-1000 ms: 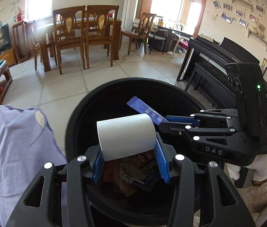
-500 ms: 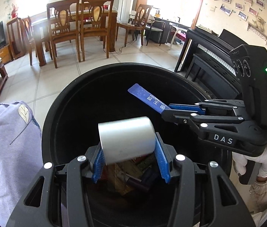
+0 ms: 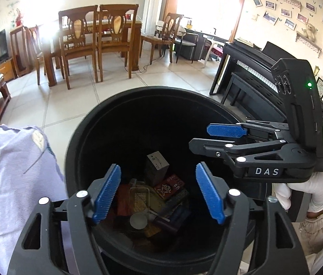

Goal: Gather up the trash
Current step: 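Move both tools back over the table toward the orange and white lid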

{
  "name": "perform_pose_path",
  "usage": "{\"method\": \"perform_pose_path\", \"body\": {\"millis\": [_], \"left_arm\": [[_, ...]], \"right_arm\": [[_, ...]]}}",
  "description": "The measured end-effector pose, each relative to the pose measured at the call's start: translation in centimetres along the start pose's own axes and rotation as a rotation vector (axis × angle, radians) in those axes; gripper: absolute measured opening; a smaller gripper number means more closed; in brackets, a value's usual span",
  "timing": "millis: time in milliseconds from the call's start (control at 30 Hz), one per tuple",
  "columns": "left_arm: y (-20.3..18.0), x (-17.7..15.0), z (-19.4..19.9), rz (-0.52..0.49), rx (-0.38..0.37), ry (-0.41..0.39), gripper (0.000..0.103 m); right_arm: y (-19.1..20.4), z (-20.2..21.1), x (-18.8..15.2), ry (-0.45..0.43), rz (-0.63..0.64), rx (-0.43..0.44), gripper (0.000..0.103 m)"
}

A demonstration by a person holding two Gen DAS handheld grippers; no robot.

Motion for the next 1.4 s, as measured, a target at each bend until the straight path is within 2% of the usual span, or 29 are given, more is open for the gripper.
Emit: {"method": "perform_pose_path", "body": {"millis": [233, 267, 367, 433, 633, 1000, 1400], "left_arm": [[2.5, 0.0, 2.5, 0.037, 0.061, -0.051, 0.094], [2.9, -0.1, 2.9, 0.041, 0.072, -0.057, 0.095], [4.2, -0.2, 4.0, 0.063, 0.1, -0.066, 0.098], [5.0, -0.4, 4.9, 0.079, 0.117, -0.078, 0.098], [7.5, -0.6, 7.7, 0.089, 0.183, -0.109, 0.098], [14.0, -2.3, 12.5, 0.16, 0.282, -0.143, 0.098], [24.8, -5.5, 17.8, 0.311, 0.412, -0.158, 0.098]], "right_arm": [[1.9, 0.5, 1.0, -0.023, 0.008, 0.013, 0.066], [2.2, 0.6, 1.2, -0.03, 0.009, 0.017, 0.07], [3.4, 0.8, 1.8, -0.048, 0.023, 0.029, 0.073], [4.4, 0.9, 2.2, -0.056, 0.029, 0.038, 0.077], [7.8, 0.8, 3.2, -0.056, 0.051, 0.077, 0.077], [17.3, -1.6, 4.9, -0.04, 0.142, 0.165, 0.077], [28.4, -6.7, 5.9, 0.002, 0.228, 0.276, 0.077]]}}
Point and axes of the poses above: each gripper's, at about its wrist camera, not at the fingertips, and z roughly against the way its jaws point, y to its left, x to its top, the point moved 8 cm from there along -z, roughly the way its jaws point, and after that the axes turned 7 degrees about -y, right-handed, at the moved point
